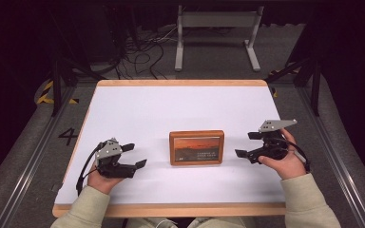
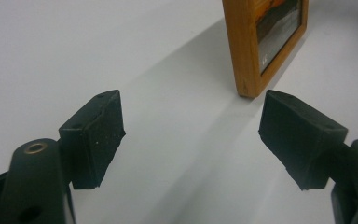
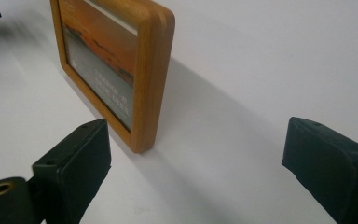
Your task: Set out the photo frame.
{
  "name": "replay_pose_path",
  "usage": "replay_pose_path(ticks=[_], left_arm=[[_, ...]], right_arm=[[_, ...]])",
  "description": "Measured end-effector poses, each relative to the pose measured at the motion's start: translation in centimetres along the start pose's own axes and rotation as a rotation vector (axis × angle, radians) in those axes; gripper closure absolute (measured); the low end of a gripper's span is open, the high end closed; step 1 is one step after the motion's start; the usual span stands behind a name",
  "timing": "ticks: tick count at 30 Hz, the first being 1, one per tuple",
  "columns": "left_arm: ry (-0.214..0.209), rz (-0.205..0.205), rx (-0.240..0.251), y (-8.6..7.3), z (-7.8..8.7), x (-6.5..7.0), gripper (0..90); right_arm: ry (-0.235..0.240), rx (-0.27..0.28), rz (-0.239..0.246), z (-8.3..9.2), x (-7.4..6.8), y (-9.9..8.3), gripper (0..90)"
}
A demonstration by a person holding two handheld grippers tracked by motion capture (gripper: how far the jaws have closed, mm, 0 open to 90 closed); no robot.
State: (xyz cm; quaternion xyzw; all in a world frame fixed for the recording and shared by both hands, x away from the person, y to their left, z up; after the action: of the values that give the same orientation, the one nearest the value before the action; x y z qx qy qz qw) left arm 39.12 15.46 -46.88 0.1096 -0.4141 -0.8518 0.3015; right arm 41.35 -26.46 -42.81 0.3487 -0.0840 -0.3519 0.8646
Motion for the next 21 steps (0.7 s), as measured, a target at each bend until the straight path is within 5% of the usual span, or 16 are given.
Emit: replay_pose_path(ticks=[16,21], left_arm=[[0.000,0.007,0.009,-0.2,-0.1,-0.4,21.9],[-0.001,0.006,0.012,-0.2,-0.2,-0.5,22.0]], right_arm=[[-0.085,0.040,-0.082,-2.6,1.2,-4.0,10.2],[-0.077,0.031,-0.105,-3.2,1.8,-5.0,10.2]])
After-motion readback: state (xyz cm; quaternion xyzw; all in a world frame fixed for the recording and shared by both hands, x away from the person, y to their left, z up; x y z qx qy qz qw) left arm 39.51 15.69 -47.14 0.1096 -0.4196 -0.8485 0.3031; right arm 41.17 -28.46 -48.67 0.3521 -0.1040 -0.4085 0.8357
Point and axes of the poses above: each handheld gripper's, and its own axes: z roughly backward along the jaws, y roughly out of its top, x roughly to its right, the point moved 6 cm from there along -z, roughly forward along the jaws, and after that the axes turned 9 degrees about -x, right-handed, at the moved point
